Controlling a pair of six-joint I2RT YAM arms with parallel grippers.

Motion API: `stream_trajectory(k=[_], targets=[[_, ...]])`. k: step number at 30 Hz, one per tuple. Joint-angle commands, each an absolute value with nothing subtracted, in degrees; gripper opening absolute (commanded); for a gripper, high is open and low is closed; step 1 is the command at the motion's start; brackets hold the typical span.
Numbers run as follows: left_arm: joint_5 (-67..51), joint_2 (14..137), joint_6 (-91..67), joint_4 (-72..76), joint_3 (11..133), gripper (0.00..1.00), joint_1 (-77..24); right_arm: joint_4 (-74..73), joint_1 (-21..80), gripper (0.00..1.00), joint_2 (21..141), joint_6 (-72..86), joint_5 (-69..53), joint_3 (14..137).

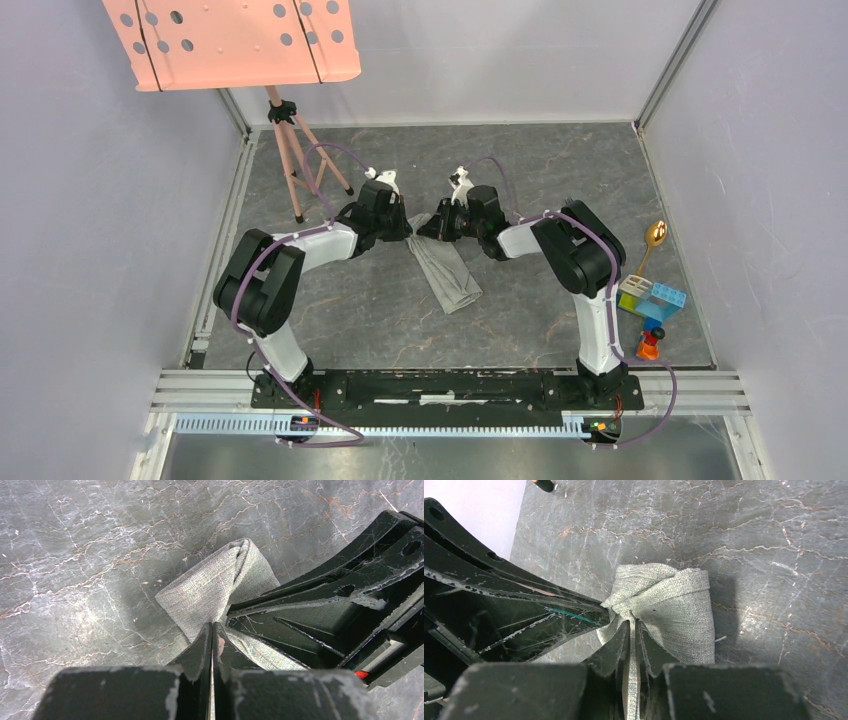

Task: Fold the napkin into a case and place the utensils inside
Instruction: Grasp the top corner of the smaller rectangle folded napkin from the folded napkin.

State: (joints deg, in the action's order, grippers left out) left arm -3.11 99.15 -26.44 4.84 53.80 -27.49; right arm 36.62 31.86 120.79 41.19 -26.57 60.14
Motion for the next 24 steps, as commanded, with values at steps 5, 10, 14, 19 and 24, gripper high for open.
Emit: stream_trajectory(k=[5, 10, 14, 19, 24], targets=[[-4.62, 97.77, -27.95, 5.80, 54.35, 0.02, -27.80, 38.98, 32.75, 0.11, 122.73, 42.29, -27.24, 63.89], [-6.49, 100.11, -28.88, 5.10, 56.66, 0.02, -27.86, 37.72, 33.72, 0.12, 125.90, 42.50, -25.82, 66.93], [-9.64, 104.47, -30.92, 4.98, 59.41, 0.02, -27.80, 36.38, 34.58, 0.14, 129.68, 43.09, -25.59, 69.08], [-10.16, 104.33, -30.13, 3.50, 59.71, 0.12, -27.33, 39.01, 32.51, 0.21, 123.71, 43.29, -26.85, 62.45], [-12.25, 99.93, -29.96, 1.74, 57.66, 0.35, -25.26, 33.17, 30.96, 0.29, 118.19, 38.58, -30.43, 61.63]])
